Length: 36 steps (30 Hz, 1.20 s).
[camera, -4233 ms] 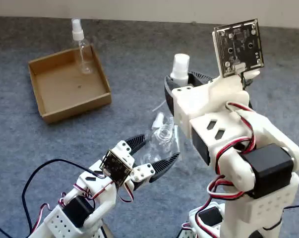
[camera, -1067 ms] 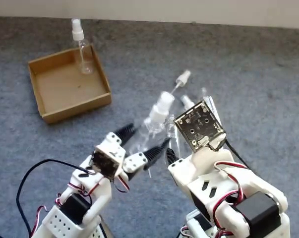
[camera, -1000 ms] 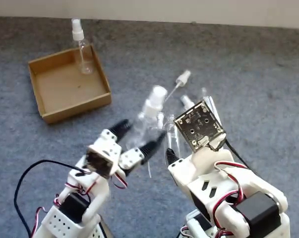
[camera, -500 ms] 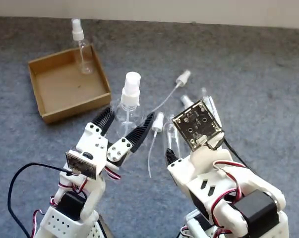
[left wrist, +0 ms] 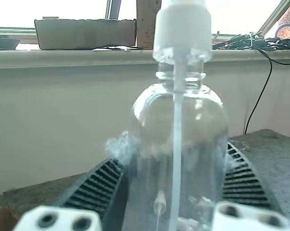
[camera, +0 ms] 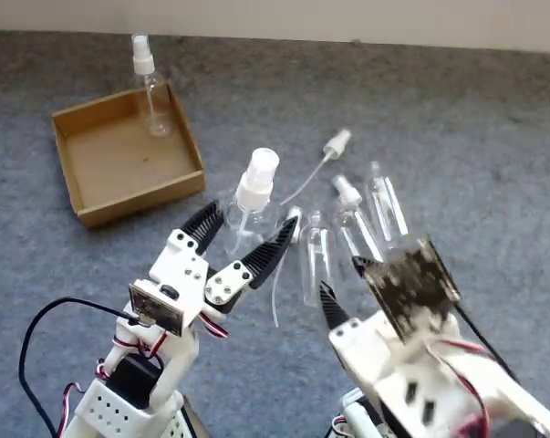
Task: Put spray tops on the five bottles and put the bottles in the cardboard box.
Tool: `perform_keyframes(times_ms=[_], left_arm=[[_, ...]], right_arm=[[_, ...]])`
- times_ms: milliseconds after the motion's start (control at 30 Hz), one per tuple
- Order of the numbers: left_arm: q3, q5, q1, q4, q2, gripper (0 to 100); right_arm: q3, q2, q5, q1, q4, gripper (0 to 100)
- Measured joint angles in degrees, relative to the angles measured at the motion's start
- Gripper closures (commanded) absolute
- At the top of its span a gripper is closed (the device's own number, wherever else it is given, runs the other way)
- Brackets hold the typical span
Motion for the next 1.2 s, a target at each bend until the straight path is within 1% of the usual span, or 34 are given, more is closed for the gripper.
perform_keyframes(times_ms=[67,167,200,267,400,467,567,600,900,1067,1200], left_arm=[[-1.49,0.0,0.09,2.55,0.0,82],[-4.92,0.18,0.0,9.67,0.0,82],[-5.89,0.97,0.0,12.04,0.0,82],[-7.21,3.69,0.0,14.33,0.0,82],[-7.74,6.77,-1.67,14.77,0.0,82],[-7.74,7.12,-3.25,14.77,0.0,82],[-7.74,7.12,-3.08,14.77,0.0,82],[-7.74,7.3,-2.99,14.77,0.0,82],[-7.74,7.3,-3.08,14.77,0.0,82],[-5.71,7.3,-3.08,14.77,0.0,82],[-5.63,7.3,-2.99,14.77,0.0,82]], right_arm=[[0.0,-2.64,0.0,-0.09,0.0,84.7],[0.26,-5.19,0.0,0.0,0.0,84.7],[0.79,-5.27,0.0,0.0,0.0,84.7],[2.9,-5.45,0.0,0.09,0.0,84.7],[8.88,-5.45,0.0,0.09,-0.97,85.5],[11.43,-5.45,0.0,0.0,-2.2,90.0],[13.54,-5.36,0.0,0.09,-2.81,98.5],[13.71,-5.36,0.0,0.09,-2.81,99.8],[13.89,-5.36,0.0,0.09,-2.81,99.1],[13.89,-5.36,0.0,0.09,-2.9,99.1],[17.23,-5.36,0.0,0.0,-3.96,99.1]])
